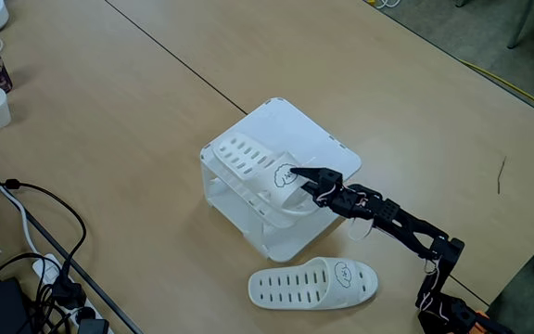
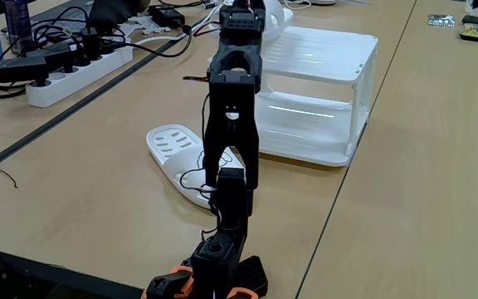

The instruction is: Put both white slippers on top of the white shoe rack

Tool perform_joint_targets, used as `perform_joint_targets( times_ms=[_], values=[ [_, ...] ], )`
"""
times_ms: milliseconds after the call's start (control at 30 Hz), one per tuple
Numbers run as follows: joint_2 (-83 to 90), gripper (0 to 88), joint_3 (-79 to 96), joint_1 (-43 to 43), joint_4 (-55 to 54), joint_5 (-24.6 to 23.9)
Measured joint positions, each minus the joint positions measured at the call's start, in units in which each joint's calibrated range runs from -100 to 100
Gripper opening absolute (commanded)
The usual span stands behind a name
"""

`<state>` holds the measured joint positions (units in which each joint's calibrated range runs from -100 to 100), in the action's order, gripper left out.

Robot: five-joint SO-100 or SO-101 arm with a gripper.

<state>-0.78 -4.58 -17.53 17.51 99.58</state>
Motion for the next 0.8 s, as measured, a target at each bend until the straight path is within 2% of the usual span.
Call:
perform_joint_targets(
  times_ms=[800],
  values=[
    [-6.02,0.8,-2.79,0.0,-0.09,0.0]
  ],
)
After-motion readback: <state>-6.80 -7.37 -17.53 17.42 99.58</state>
